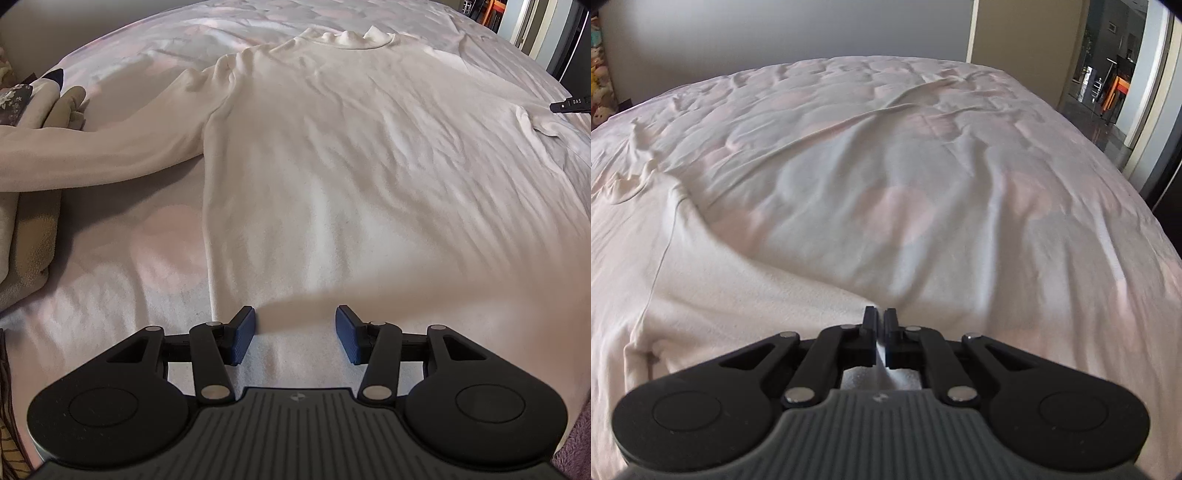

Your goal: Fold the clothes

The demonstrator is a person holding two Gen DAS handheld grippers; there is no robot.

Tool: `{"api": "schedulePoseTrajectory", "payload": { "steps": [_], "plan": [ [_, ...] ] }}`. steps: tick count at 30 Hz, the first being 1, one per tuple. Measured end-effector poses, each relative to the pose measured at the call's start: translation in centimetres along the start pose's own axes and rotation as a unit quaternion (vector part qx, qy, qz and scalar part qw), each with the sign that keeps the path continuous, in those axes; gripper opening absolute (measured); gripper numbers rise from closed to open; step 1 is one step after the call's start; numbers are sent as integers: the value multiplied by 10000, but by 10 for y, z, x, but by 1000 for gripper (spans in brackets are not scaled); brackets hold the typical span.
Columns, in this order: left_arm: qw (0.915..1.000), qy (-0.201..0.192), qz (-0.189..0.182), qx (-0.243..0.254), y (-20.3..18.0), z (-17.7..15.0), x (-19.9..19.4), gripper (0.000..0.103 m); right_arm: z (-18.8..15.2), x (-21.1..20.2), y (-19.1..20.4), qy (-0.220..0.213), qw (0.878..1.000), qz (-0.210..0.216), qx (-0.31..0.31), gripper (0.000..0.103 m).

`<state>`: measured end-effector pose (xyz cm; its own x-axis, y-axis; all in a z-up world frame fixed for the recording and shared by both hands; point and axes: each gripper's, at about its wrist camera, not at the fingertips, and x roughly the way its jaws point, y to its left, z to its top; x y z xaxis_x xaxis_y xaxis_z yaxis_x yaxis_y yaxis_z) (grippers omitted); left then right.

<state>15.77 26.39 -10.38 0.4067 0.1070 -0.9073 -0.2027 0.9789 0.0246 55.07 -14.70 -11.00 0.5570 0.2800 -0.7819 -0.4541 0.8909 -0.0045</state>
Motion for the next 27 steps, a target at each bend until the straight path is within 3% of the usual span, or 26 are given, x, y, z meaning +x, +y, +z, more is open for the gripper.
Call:
{"api": "schedulePoseTrajectory", "payload": {
  "steps": [3,5,7,15,23,27],
  "plan": [
    [10000,-15,2,-48,2,4,1,46,4,12,4,205,9997,-50,-102,5],
    [10000,-45,-6,-78,2,5,1,46,8,9,10,213,9993,-91,-284,12],
    [9999,-64,-5,-90,3,5,2,46,17,1,12,46,9996,-110,-266,30],
    [9996,-226,158,-89,12,11,1,46,66,16,69,-197,9956,878,-277,29],
    [9992,-230,219,-253,29,9,6,46,91,64,122,-105,9936,1028,-458,30],
    [9992,-237,107,-318,34,7,8,47,89,63,134,-126,9870,1523,-491,30]
  ]
}}
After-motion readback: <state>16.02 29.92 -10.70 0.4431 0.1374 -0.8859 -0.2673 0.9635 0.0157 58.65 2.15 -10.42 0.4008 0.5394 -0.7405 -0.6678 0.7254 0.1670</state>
